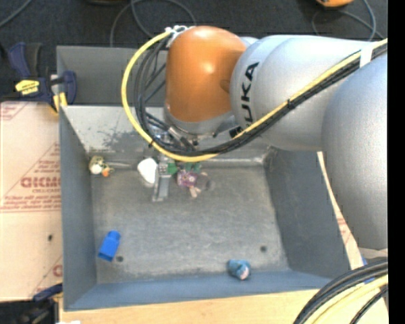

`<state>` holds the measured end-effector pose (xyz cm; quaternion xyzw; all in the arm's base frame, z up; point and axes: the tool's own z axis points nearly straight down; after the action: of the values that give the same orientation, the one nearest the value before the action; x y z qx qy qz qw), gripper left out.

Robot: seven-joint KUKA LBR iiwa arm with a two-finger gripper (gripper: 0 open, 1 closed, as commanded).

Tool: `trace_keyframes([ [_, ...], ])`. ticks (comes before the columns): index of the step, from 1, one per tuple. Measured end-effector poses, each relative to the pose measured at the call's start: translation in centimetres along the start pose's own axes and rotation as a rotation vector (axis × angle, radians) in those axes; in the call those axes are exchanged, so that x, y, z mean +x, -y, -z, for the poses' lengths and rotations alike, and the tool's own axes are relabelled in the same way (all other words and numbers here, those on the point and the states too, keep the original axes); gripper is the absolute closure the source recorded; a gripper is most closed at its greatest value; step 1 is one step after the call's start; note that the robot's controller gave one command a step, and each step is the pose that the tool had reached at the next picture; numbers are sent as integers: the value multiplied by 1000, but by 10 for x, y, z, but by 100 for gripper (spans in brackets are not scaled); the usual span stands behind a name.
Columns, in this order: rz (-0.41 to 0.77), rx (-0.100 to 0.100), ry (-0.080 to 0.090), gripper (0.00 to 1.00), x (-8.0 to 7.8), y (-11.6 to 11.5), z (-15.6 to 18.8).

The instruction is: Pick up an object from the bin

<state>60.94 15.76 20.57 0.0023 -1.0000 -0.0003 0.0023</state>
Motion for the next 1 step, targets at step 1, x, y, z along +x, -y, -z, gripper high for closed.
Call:
trace_keyframes([
  [1,-3,-1,8,0,-1,1,5],
])
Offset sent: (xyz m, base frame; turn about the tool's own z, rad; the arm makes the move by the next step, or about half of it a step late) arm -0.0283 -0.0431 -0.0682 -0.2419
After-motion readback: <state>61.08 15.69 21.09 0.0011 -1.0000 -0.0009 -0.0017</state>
